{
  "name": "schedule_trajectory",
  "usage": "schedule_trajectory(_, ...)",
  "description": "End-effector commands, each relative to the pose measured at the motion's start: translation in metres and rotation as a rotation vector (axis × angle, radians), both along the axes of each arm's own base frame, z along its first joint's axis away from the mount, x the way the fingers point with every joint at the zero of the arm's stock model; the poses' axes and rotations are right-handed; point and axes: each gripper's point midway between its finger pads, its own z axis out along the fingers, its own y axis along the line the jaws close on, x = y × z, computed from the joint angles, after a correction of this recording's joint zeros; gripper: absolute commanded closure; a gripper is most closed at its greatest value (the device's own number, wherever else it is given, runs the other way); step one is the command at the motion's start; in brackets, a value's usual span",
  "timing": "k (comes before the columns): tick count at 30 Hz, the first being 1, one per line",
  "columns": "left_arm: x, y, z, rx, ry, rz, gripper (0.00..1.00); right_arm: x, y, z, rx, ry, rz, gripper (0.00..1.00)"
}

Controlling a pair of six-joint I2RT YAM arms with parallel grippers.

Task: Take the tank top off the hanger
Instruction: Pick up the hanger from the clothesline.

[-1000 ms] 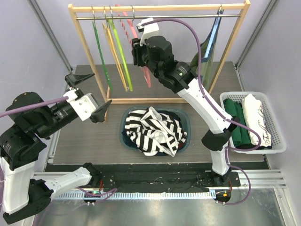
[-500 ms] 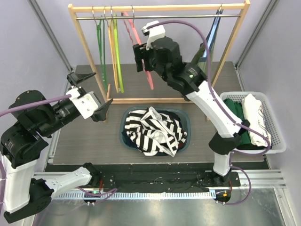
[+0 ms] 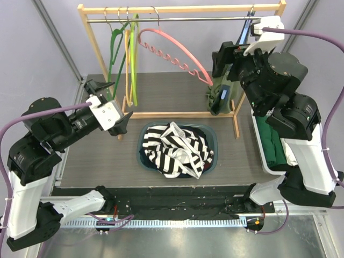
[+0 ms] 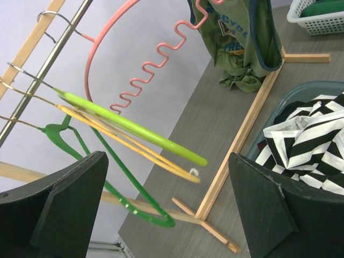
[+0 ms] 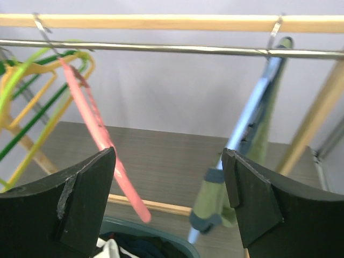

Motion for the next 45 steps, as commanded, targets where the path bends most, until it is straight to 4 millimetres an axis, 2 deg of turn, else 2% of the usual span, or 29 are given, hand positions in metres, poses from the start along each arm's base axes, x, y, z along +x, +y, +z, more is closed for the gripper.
schedule_trajectory(1,0.005,-0.005,0.008,-0.026,-0.019,-0.006,0.0,0.016,-0.029,-0.027,-0.093,0.045,-0.188,0.1)
schedule_trajectory(3,0.005,-0.005,0.01,-0.03,-0.018,-0.01,0.0,0.021,-0.034,-0.038,-0.109,0.065,-0.203,0.05)
schedule_trajectory(8,0.006,-0.008,0.009,-0.04,-0.003,-0.02,0.0,0.039,-0.064,-0.052,-0.089,0.097,-0.26,0.04)
schedule_trajectory(10,0.006,-0.008,0.01,-0.043,-0.002,-0.021,0.0,0.046,-0.065,-0.061,-0.071,0.119,-0.249,0.04)
schedule_trajectory(11,0.005,-0.009,0.01,-0.045,0.0,-0.024,0.0,0.051,-0.073,-0.065,-0.069,0.128,-0.27,0.03)
schedule_trajectory(20,0.005,-0.01,0.007,-0.04,0.009,-0.033,0.0,0.066,-0.072,-0.113,-0.08,0.229,-0.261,0.03)
schedule_trajectory(24,0.004,-0.01,0.008,-0.04,0.006,-0.033,0.0,0.065,-0.084,-0.115,-0.063,0.236,-0.293,0.04)
schedule_trajectory(28,0.003,-0.009,0.004,-0.033,0.009,-0.032,0.0,0.056,-0.106,-0.111,-0.049,0.221,-0.336,0.14)
schedule_trajectory(32,0.004,-0.009,0.0,-0.025,0.014,-0.032,0.0,0.051,-0.122,-0.116,-0.037,0.227,-0.374,0.25)
schedule_trajectory(36,0.003,-0.009,0.0,-0.026,0.015,-0.036,0.0,0.052,-0.122,-0.118,-0.018,0.235,-0.367,0.3)
schedule_trajectory(39,0.002,-0.008,0.0,-0.028,0.018,-0.035,0.0,0.06,-0.113,-0.123,-0.022,0.254,-0.335,0.3)
schedule_trajectory(43,0.001,-0.007,0.001,-0.033,0.014,-0.035,0.0,0.071,-0.106,-0.131,-0.028,0.276,-0.319,0.39)
schedule_trajectory(45,0.0,-0.006,0.002,-0.036,0.013,-0.036,0.0,0.074,-0.104,-0.136,-0.032,0.288,-0.309,0.4)
